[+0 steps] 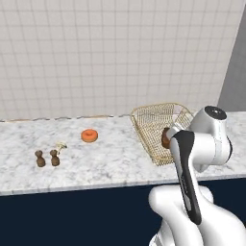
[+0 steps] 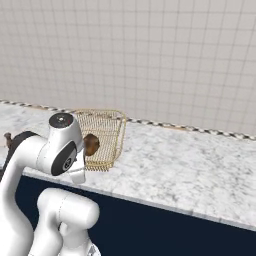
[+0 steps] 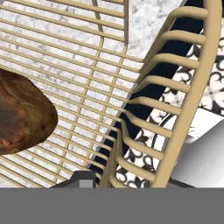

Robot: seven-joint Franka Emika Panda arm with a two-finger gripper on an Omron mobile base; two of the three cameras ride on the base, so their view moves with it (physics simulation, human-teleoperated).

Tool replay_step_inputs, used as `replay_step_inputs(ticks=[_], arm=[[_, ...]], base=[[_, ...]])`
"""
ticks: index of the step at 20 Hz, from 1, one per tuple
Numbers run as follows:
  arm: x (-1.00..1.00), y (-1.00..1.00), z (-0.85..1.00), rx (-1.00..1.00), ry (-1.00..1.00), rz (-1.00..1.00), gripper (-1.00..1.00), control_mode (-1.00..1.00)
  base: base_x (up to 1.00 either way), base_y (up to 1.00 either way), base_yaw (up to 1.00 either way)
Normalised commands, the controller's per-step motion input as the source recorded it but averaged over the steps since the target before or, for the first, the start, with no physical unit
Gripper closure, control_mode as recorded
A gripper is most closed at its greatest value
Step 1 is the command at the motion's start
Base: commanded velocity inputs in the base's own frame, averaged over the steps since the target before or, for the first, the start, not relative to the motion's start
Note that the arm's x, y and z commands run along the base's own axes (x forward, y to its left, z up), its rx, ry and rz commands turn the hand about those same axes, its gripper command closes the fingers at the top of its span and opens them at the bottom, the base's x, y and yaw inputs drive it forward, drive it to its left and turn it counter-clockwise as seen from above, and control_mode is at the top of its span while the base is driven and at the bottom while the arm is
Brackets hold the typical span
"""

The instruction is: Open the cabinet, pick up the bread from the cabinet and place it in the basket. Then move the basket to the dining counter.

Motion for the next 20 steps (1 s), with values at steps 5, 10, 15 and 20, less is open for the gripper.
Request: replay_step_inputs(ticks=[5, 10, 15, 20], arm=[[0.0, 0.0, 0.0, 0.0, 0.0, 0.0, 1.0, 1.0], [0.2, -0.02, -0.02, 0.0, 0.01, 0.0, 1.0, -1.0], [0.99, -0.02, -0.3, 0.0, 0.14, 0.0, 1.0, -1.0], [1.0, -0.02, -0.26, 0.01, 0.17, 0.0, 1.0, -1.0]], base=[[0.24, -0.09, 0.03], [0.01, 0.0, 0.0], [0.0, 0.0, 0.0], [0.0, 0.0, 0.0]])
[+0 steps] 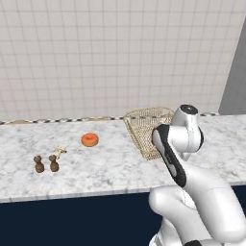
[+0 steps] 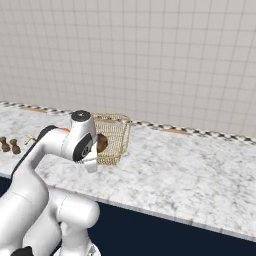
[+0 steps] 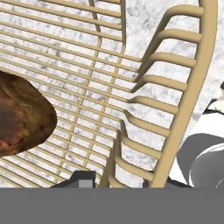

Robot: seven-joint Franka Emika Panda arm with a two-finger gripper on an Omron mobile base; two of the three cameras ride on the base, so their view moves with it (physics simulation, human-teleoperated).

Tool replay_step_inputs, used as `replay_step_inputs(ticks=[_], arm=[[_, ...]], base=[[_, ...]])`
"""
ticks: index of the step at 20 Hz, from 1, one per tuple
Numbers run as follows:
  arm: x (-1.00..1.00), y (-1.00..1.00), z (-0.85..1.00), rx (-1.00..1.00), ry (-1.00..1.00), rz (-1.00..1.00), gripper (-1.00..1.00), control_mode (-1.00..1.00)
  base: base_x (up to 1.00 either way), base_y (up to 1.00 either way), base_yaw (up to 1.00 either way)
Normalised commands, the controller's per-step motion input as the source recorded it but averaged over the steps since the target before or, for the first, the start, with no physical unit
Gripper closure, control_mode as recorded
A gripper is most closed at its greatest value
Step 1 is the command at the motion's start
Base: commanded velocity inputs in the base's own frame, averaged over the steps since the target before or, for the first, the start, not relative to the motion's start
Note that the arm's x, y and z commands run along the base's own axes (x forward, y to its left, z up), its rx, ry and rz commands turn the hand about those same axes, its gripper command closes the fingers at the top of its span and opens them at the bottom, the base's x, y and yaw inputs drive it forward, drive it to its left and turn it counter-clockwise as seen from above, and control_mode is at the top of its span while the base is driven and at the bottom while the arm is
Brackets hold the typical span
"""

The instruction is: Open the cabinet, pick up the bread from the cabinet and place it in the basket. Then move the basket to the dining counter.

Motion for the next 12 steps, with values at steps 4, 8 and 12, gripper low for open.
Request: replay_step_inputs(ticks=[4, 8, 12], arm=[[1.0, -0.05, -0.48, 0.0, 0.15, 0.0, 1.0, -1.0], [0.63, 0.0, -0.9, 0.0, 0.09, 0.01, 1.0, -1.0], [0.0, 0.0, -0.9, 0.03, 0.0, 0.04, 1.0, -1.0]], base=[[0.0, 0.0, 0.0], [0.0, 0.0, 0.0], [0.0, 0.0, 0.0]])
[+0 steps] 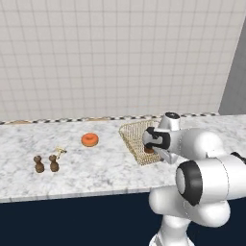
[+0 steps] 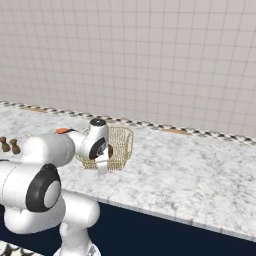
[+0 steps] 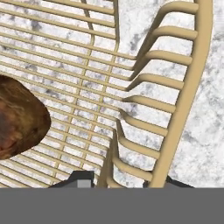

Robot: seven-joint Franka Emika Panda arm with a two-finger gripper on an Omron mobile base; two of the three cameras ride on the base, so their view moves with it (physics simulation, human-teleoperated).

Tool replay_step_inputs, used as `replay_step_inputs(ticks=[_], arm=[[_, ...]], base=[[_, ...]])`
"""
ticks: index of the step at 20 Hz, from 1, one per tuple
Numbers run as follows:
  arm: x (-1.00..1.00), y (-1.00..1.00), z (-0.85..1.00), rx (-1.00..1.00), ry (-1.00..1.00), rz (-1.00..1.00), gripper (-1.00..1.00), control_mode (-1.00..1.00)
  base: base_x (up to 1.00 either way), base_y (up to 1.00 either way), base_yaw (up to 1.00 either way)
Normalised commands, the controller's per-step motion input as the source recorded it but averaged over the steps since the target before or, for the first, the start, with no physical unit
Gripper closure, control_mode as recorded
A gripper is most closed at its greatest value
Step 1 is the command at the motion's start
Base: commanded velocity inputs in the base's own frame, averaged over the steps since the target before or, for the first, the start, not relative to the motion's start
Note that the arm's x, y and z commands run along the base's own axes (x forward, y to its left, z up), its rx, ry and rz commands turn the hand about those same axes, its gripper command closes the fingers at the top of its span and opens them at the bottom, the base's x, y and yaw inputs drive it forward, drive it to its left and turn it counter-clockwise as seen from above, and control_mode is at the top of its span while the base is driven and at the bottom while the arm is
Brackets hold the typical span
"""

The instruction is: Open the cabinet, pick up the bread from the cabinet and place it in the basket. Then move the basket to the dining counter.

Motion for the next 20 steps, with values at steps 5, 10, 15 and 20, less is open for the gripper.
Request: replay_step_inputs(ticks=[5, 10, 15, 20], arm=[[0.22, -0.02, -0.41, 0.04, 0.0, 0.02, 1.0, -1.0], [0.12, 0.0, -0.18, 0.0, 0.0, 0.01, -1.0, -1.0], [-0.28, -0.13, 0.27, 0.0, -0.01, 0.13, -1.0, -1.0], [-0.61, -0.01, 0.56, 0.0, -0.1, 0.17, -1.0, -1.0]], base=[[0.0, 0.0, 0.0], [0.0, 0.0, 0.0], [0.0, 0.0, 0.0], [0.0, 0.0, 0.0]])
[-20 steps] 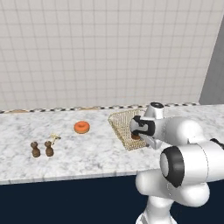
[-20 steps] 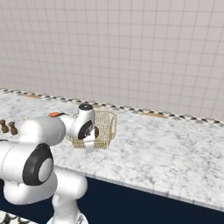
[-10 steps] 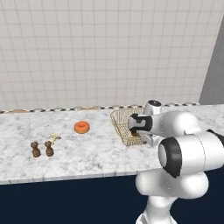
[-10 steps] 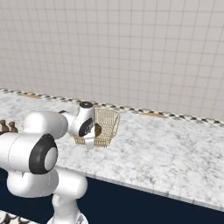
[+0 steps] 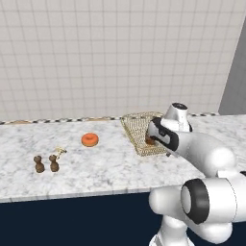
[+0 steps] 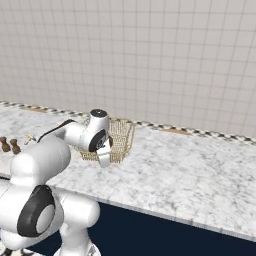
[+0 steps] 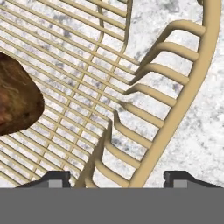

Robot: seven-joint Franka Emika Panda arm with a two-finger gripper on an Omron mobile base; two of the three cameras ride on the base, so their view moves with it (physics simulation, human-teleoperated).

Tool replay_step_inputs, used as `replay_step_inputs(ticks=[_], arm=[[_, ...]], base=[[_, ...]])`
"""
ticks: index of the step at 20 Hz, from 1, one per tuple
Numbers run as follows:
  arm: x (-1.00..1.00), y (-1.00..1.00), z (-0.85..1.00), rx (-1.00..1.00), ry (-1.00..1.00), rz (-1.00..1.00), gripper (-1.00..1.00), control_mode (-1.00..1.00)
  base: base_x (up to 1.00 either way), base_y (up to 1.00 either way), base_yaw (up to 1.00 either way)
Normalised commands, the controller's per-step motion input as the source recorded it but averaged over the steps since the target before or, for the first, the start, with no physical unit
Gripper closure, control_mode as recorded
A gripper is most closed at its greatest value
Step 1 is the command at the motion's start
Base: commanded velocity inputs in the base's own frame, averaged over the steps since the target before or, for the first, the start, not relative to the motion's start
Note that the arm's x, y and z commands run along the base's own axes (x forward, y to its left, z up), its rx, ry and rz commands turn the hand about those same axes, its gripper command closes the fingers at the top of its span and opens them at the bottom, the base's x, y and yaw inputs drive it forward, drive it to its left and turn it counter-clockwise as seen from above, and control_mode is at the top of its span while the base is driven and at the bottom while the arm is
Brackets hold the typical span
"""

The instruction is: Open the cabinet, pick up the bread from the cabinet and place it in the basket. Then move the basket to the dining counter.

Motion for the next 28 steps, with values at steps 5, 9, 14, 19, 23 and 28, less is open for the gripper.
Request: replay_step_inputs(ticks=[5, 9, 14, 19, 23, 28], arm=[[-0.56, 0.0, 0.25, -0.15, 0.0, 0.25, -1.0, -1.0], [0.11, 0.0, 0.0, -0.21, 0.01, 0.17, -1.0, -1.0], [0.6, 0.02, 0.0, -0.12, 0.02, 0.11, -1.0, -1.0], [0.79, 0.0, 0.0, -0.01, 0.19, 0.08, -1.0, -1.0], [0.32, -0.02, -0.03, 0.03, 0.19, 0.08, -1.0, -1.0], [-0.19, -0.02, 0.14, 0.07, 0.01, 0.07, -1.0, -1.0]], base=[[0.0, 0.0, 0.0], [0.0, 0.0, 0.0], [0.0, 0.0, 0.0], [0.0, 0.0, 0.0], [0.0, 0.0, 0.0], [0.0, 0.0, 0.0]])
